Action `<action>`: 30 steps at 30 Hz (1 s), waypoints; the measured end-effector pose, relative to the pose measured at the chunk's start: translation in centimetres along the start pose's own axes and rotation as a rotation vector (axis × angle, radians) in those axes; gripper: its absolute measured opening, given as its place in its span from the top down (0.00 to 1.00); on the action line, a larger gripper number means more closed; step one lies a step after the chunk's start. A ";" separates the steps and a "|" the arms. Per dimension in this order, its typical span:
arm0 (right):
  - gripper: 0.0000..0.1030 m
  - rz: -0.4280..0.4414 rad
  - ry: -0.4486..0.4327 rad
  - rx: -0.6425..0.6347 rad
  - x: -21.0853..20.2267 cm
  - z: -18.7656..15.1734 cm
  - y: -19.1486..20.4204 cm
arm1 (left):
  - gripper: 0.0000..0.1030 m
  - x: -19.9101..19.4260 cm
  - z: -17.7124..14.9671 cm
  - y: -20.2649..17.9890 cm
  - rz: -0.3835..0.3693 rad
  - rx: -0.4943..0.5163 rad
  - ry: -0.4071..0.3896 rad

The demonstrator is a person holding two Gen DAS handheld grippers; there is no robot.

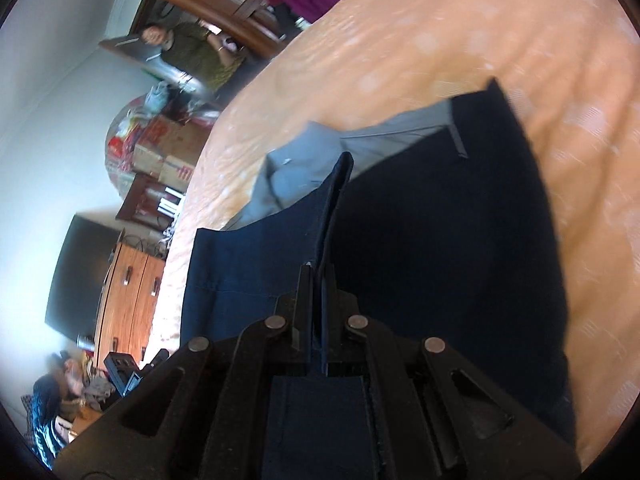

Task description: Fold small clothes

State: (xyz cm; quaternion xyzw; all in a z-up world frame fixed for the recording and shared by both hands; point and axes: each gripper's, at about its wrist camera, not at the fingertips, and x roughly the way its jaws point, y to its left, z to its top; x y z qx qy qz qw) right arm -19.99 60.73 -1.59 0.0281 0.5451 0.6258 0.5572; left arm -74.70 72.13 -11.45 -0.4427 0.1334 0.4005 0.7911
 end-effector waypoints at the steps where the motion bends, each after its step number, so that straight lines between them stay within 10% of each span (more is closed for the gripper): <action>1: 0.99 -0.004 -0.008 0.009 -0.4 -0.1 -0.5 | 0.25 0.1 0.0 0.0 0.004 0.000 0.003; 13: 0.98 -0.141 0.004 -0.009 -0.8 -1.1 -3.9 | 0.25 0.6 -0.2 -0.1 0.024 -0.012 0.013; 18: 0.68 -0.237 -0.068 -0.039 -3.8 -1.1 -3.2 | 0.25 -0.2 0.2 -3.0 0.060 0.106 0.004; 21: 0.68 -0.192 -0.124 -0.131 -5.8 -1.3 -0.1 | 0.25 -0.6 1.0 -5.7 0.054 0.206 0.005; 25: 0.77 -0.042 0.051 -0.204 -0.8 -2.2 1.8 | 0.25 1.5 2.6 -8.1 -0.003 0.264 0.038; 30: 0.82 -0.085 0.216 -0.186 4.6 -2.4 -2.1 | 0.24 7.2 3.8 -6.2 0.033 0.236 0.185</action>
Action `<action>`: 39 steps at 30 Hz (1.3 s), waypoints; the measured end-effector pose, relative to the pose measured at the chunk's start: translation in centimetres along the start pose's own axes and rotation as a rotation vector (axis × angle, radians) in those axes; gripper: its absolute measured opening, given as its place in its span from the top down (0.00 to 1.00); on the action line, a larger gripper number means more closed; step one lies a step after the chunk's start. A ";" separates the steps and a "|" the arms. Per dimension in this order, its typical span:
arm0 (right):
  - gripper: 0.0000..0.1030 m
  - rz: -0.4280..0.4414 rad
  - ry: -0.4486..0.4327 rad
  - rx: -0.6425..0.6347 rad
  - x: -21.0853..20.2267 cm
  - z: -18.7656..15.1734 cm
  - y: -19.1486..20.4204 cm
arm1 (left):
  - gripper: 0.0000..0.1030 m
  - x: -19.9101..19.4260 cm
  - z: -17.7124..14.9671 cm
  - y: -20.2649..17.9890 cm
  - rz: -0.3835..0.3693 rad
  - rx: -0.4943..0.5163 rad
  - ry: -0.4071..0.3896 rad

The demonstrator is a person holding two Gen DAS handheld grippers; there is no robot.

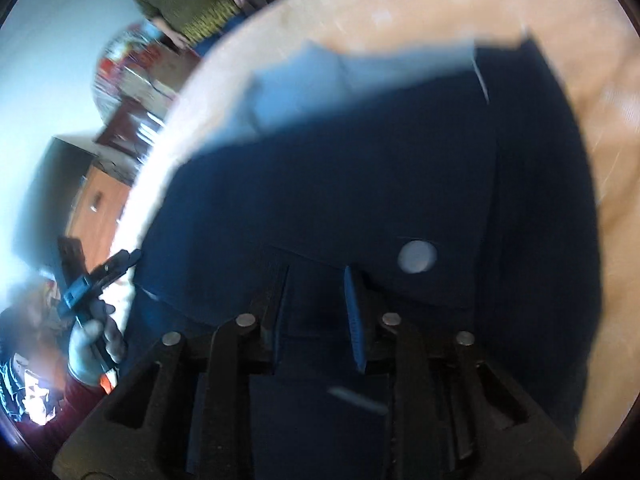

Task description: Fold small clothes

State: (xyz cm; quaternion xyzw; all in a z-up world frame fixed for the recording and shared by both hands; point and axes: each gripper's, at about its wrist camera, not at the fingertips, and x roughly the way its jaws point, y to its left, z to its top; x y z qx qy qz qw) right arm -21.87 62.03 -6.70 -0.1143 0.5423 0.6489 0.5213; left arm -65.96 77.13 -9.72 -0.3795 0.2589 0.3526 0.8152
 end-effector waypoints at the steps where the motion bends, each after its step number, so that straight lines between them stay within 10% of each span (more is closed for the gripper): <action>1: 0.87 0.022 -0.005 0.021 -0.2 0.0 -0.7 | 0.29 1.3 -0.3 1.2 0.016 -0.032 0.061; 5: 0.86 0.077 -0.012 0.077 -2.4 -0.7 -3.0 | 0.31 0.9 -0.8 1.7 0.050 -0.007 0.121; 13: 0.86 -0.084 -0.068 0.149 -9.7 -6.2 -6.5 | 0.30 -5.4 -5.4 3.7 0.124 -0.051 0.096; 16: 0.54 -0.127 -0.060 0.138 -13.6 -9.1 -5.8 | 0.29 -10.1 -8.2 4.0 0.146 -0.060 0.075; 23: 0.39 -0.062 0.007 0.070 -19.9 -18.6 -3.5 | 0.26 -20.3 -16.6 4.9 0.035 -0.155 0.013; 39: 0.32 -0.107 0.130 0.097 -17.0 -27.9 -2.7 | 0.26 -22.5 -25.4 4.6 -0.094 -0.145 0.129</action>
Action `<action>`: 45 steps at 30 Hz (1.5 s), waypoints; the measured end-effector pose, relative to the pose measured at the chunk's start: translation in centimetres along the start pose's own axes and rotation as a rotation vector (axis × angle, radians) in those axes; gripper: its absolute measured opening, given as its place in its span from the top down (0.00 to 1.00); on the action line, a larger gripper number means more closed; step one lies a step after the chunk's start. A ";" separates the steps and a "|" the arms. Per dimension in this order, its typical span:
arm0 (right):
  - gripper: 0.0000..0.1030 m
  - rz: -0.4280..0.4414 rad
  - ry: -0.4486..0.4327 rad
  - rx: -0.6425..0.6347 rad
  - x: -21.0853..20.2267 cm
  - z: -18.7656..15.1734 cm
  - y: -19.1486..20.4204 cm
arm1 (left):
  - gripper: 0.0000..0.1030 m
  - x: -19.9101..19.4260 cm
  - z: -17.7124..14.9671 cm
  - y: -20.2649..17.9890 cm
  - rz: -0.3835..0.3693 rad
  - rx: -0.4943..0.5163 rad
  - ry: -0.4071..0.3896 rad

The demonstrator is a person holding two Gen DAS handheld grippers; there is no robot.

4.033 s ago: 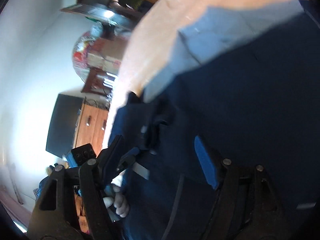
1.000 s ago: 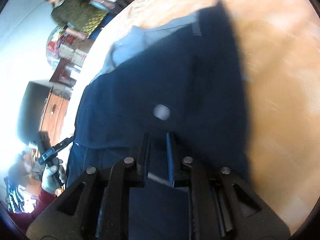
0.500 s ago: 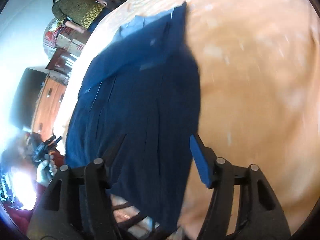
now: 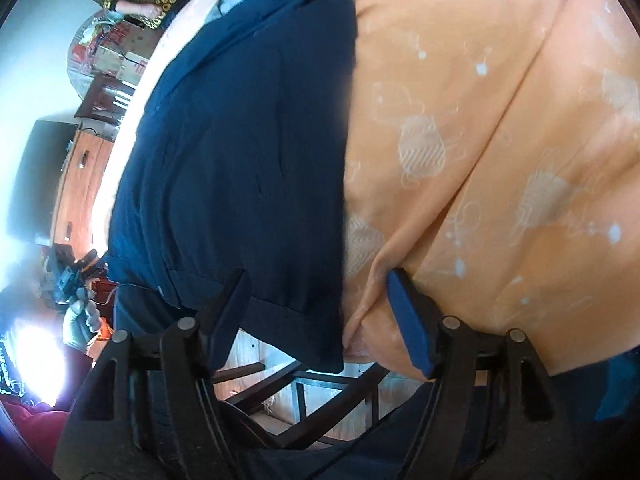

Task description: Fold small clothes

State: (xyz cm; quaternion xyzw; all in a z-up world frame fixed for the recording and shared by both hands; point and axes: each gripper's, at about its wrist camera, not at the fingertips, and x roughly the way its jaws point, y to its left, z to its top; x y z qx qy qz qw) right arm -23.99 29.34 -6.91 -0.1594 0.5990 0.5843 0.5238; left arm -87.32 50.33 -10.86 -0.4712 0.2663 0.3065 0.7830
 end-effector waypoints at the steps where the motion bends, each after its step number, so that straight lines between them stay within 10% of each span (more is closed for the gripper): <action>1: 0.32 0.000 0.001 0.000 0.1 0.1 0.1 | 0.26 0.2 -0.1 -0.1 0.000 0.014 0.012; 17: 0.45 -0.129 -0.060 -0.133 -2.1 -1.2 2.6 | 0.48 3.4 0.0 -2.8 -0.064 0.108 0.080; 45: 0.51 0.028 0.035 -0.054 1.5 -0.7 0.8 | 0.65 4.5 -0.2 -1.7 -0.060 0.094 0.149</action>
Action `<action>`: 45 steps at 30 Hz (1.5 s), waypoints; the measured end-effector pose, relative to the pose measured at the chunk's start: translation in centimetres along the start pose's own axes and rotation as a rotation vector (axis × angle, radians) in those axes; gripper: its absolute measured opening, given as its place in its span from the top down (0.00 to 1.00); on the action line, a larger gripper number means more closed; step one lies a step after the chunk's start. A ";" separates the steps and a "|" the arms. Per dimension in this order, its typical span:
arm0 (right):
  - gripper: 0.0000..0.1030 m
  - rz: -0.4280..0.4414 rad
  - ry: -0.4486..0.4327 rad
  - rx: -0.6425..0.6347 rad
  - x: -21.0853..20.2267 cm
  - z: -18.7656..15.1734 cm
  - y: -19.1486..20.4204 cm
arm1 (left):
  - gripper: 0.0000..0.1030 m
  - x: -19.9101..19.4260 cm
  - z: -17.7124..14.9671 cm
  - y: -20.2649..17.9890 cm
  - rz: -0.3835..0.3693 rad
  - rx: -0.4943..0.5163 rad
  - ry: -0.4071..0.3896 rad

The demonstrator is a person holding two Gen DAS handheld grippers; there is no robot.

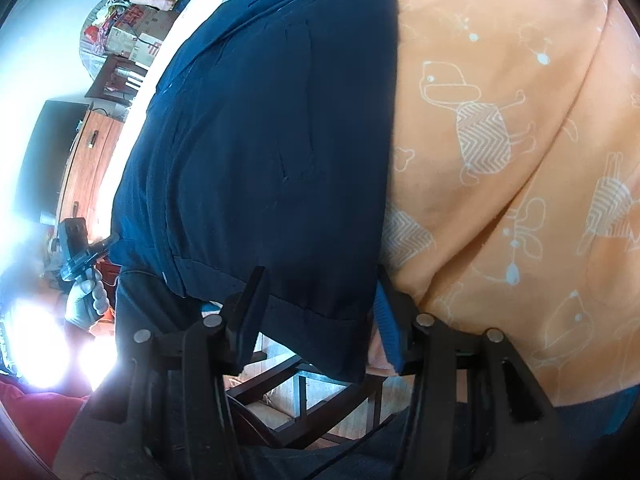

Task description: Fold small clothes

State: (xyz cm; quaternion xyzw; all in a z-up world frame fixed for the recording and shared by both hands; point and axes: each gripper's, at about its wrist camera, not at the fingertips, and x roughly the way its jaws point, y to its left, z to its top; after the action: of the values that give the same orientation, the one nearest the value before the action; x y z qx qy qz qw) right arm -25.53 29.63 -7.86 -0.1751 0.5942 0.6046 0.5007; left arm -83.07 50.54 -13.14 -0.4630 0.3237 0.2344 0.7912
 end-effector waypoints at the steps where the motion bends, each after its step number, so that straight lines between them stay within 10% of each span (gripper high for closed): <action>1: 0.51 -0.001 0.003 -0.003 0.0 0.1 -0.1 | 0.65 0.3 0.0 -0.2 0.016 0.012 0.014; 2: 0.53 -0.015 0.008 -0.016 0.1 0.1 0.1 | 0.66 0.3 0.1 -0.2 0.022 0.016 0.018; 4: 0.93 -0.054 0.003 -0.043 -0.2 0.0 0.7 | 0.80 0.4 0.3 -0.2 0.032 0.016 0.026; 6: 0.97 -0.022 -0.034 -0.051 -1.6 -0.1 1.6 | 0.85 0.1 0.3 -0.6 0.008 0.001 0.011; 23: 1.00 0.361 -0.410 0.029 -14.4 12.0 6.3 | 0.86 -9.4 13.7 -3.0 -0.369 -0.109 -0.452; 33: 0.97 0.270 -0.344 0.116 -7.5 30.8 1.5 | 0.81 -0.7 31.8 0.2 -0.271 -0.154 -0.412; 36: 0.91 0.192 -0.260 0.157 -2.2 35.0 -2.0 | 0.58 5.8 36.2 3.7 -0.213 -0.219 -0.320; 39: 0.72 0.109 -0.186 0.245 2.3 36.1 -5.4 | 0.47 11.2 38.4 7.2 -0.007 -0.272 -0.218; 45: 0.43 0.102 -0.242 0.152 2.9 34.7 -4.8 | 0.21 10.4 39.0 5.5 0.079 -0.178 -0.323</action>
State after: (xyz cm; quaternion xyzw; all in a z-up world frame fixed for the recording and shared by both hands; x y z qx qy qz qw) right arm -9.59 60.79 -4.80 -0.0323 0.5819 0.5991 0.5490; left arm -68.19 88.27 -9.82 -0.4742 0.1886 0.3643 0.7790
